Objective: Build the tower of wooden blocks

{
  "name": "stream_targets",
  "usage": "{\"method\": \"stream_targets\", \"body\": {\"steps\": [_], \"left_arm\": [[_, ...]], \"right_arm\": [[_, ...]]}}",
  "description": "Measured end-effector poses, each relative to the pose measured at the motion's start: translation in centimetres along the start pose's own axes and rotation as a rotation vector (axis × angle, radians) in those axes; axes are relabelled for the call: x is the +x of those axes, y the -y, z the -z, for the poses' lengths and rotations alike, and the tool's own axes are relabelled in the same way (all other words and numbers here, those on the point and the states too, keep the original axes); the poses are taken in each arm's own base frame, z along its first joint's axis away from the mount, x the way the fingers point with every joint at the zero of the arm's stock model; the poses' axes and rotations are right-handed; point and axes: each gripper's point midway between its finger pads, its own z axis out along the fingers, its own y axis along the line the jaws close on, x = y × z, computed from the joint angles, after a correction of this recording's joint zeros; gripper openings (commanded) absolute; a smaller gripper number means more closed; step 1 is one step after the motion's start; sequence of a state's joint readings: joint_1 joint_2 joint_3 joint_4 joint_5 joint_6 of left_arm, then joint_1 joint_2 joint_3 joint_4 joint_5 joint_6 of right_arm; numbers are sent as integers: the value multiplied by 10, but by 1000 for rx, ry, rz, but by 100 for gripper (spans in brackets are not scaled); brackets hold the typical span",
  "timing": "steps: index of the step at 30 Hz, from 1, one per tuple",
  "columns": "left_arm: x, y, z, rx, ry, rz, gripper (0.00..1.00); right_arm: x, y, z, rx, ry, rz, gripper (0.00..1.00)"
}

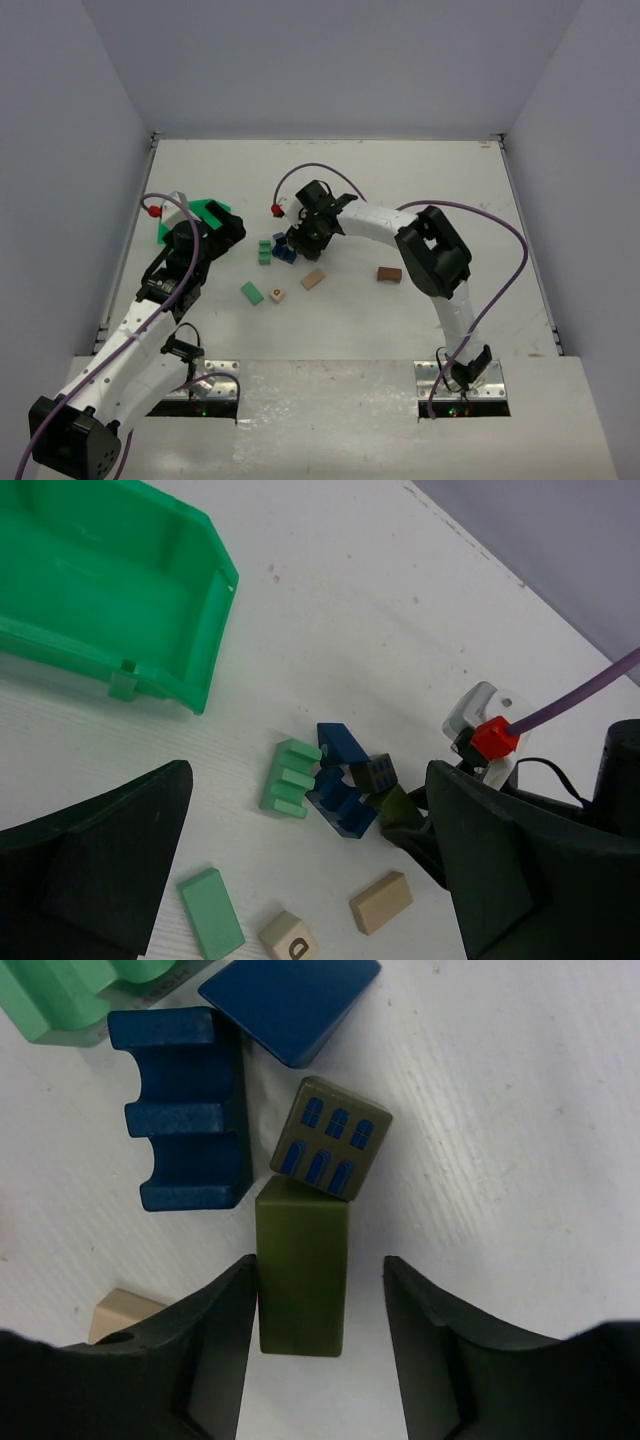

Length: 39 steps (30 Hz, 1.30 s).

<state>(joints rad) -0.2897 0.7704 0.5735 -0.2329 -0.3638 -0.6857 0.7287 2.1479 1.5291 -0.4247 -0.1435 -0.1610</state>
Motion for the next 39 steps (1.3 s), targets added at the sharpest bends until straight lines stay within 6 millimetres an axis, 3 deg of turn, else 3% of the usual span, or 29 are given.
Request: {"method": "stream_targets", "body": {"steps": [3,6,11,14,18,23,26,28,30,32,36,39], "left_arm": [[0,0,0,-2,2,1,100],[0,0,0,-2,2,4,100],[-3,0,3,0,13,9,100],[-7,-2,6,-3,26,14,100],[-8,-5,8,-17,34,13,100],[-6,-11,8,-36,37,8,100],[-2,-17,7,-55,32,1,100],[-2,-20,7,-69,34,-2,100],[-3,-22,7,-78,43,-2,100],[-4,-24,7,-85,49,-2,100],[-1,-28,5,-98,49,-9,100],[3,-32,4,-110,43,-18,100]], "right_arm": [[5,-2,-8,-11,-12,4,23],[3,-4,-10,-25,-3,20,11],[2,-9,-8,-49,6,54,8],[-2,-8,6,-38,21,87,8],[-35,-3,53,12,123,155,9],[-80,15,140,76,338,267,10],[-88,41,183,145,421,312,10],[-86,54,198,169,441,332,9],[-76,55,194,144,430,359,8],[-53,45,177,83,378,371,8],[18,19,136,-57,229,360,10],[72,4,116,-125,117,330,10]]}}
